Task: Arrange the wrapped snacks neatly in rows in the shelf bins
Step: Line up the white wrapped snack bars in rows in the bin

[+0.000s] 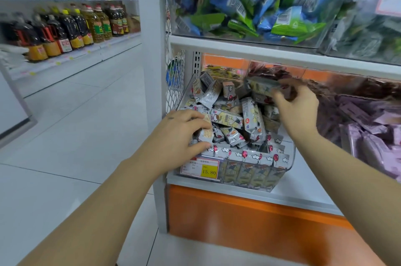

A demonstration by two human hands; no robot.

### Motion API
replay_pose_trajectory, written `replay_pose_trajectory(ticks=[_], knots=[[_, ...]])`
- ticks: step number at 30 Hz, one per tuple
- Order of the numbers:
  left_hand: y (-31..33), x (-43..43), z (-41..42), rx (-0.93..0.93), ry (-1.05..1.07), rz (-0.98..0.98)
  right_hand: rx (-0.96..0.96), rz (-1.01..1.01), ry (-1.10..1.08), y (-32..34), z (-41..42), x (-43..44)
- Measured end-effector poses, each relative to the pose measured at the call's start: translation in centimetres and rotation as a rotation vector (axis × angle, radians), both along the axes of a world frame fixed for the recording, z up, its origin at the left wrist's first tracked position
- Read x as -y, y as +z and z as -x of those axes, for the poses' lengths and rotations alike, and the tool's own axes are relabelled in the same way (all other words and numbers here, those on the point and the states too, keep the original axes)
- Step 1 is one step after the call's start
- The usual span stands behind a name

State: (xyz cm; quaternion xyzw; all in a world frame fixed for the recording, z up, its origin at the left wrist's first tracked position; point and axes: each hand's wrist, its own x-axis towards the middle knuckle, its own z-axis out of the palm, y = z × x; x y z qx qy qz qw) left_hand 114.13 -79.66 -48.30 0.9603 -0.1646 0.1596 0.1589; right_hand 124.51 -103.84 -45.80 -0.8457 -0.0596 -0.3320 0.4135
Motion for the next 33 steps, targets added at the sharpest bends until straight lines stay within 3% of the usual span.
replay_pose_trajectory(ticks=[4,9,11,14,18,22,28,30,33], knots=[[0.0,-0.2,0.0,-0.016,0.001,0.01,-0.231,0.228,0.087,0.4,-2.6,0.0],[-0.1,-0.3,-0.1,-0.011,-0.003,0.012,-0.066,0.418,0.118,0.5,-1.4,0.4],[-0.2,-0.3,-0.1,-0.014,-0.005,0.014,-0.006,0.626,0.246,0.1,0.2,0.6],[-0.1,-0.2,-0.1,-0.017,-0.003,0.016,-0.14,1.06,0.358,-0.2,1.7,0.6],[-0.1,-0.1,0.0,-0.027,0.001,0.026,-0.193,1.22,0.291,-0.4,1.1,0.6],[0.0,-0.2,0.0,-0.036,0.002,0.023,-0.067,1.132,0.326,-0.7,0.7,0.3],[-0.2,-0.1,0.0,-0.049,-0.005,0.045,0.117,0.42,0.346,-0.1,1.9,0.4],[-0.1,-0.1,0.0,-0.048,-0.004,0.042,0.075,0.37,0.265,0.0,1.5,-0.3],[-0.1,-0.1,0.0,-0.048,-0.005,0.045,-0.083,0.509,0.221,0.2,-0.8,-1.0]])
